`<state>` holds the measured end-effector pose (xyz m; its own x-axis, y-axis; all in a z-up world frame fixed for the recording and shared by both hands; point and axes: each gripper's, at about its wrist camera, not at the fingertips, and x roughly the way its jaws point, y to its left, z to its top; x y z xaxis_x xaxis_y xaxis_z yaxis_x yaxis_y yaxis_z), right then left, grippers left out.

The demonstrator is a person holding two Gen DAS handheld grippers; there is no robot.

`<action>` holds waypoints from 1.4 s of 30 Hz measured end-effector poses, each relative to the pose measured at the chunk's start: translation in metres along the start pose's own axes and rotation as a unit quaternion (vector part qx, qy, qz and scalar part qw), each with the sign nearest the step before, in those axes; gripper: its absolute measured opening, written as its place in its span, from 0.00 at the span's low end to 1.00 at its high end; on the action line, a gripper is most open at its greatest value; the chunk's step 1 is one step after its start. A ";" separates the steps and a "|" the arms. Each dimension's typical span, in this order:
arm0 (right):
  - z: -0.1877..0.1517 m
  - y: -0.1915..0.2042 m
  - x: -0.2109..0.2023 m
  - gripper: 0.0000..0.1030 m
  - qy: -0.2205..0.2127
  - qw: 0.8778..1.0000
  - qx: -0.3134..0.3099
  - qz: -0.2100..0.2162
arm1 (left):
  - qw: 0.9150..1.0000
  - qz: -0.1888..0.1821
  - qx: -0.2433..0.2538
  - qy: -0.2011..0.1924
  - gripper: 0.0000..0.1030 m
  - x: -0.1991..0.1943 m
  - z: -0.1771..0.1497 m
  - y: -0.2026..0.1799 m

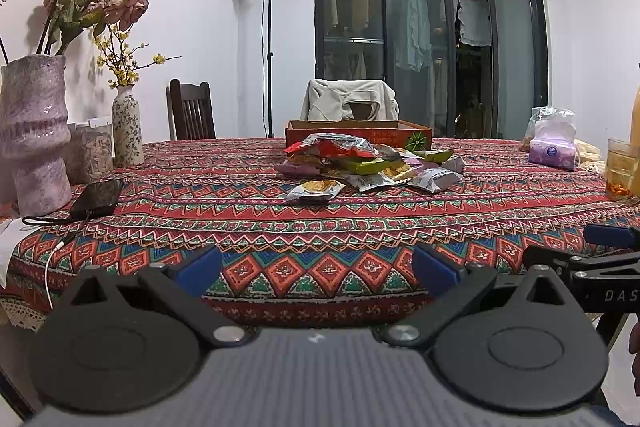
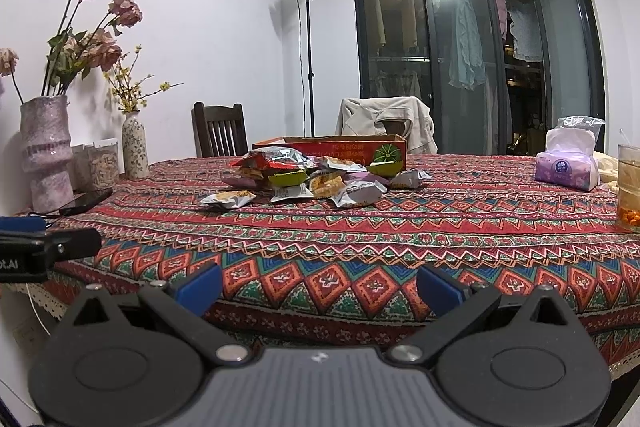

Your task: Organize snacks

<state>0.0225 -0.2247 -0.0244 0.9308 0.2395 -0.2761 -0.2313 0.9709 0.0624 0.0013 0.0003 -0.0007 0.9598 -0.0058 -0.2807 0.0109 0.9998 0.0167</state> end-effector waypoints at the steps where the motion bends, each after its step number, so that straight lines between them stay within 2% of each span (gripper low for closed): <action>1: 0.000 0.000 0.000 1.00 0.000 1.000 0.000 0.000 | 1.000 0.000 0.000 0.000 1.00 0.000 0.000 0.000; 28: -0.005 -0.006 0.008 1.00 0.009 1.000 0.004 -0.006 | 1.000 0.003 0.003 0.005 1.00 0.005 0.000 0.000; 35: 0.010 -0.021 0.030 1.00 0.001 1.000 -0.008 -0.005 | 0.999 0.010 0.030 0.009 1.00 0.043 0.017 0.010; 38: 0.019 -0.028 0.045 1.00 -0.008 1.000 -0.017 -0.010 | 0.999 0.019 0.022 0.023 1.00 0.068 0.022 0.011; 42: 0.027 -0.038 0.070 1.00 0.002 1.000 -0.012 -0.005 | 0.999 0.023 0.004 0.035 1.00 0.097 0.028 0.009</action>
<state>0.1043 -0.2443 -0.0202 0.9321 0.2296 -0.2800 -0.2289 0.9728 0.0359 0.1027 0.0079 -0.0006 0.9375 0.0423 -0.3453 -0.0311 0.9988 0.0381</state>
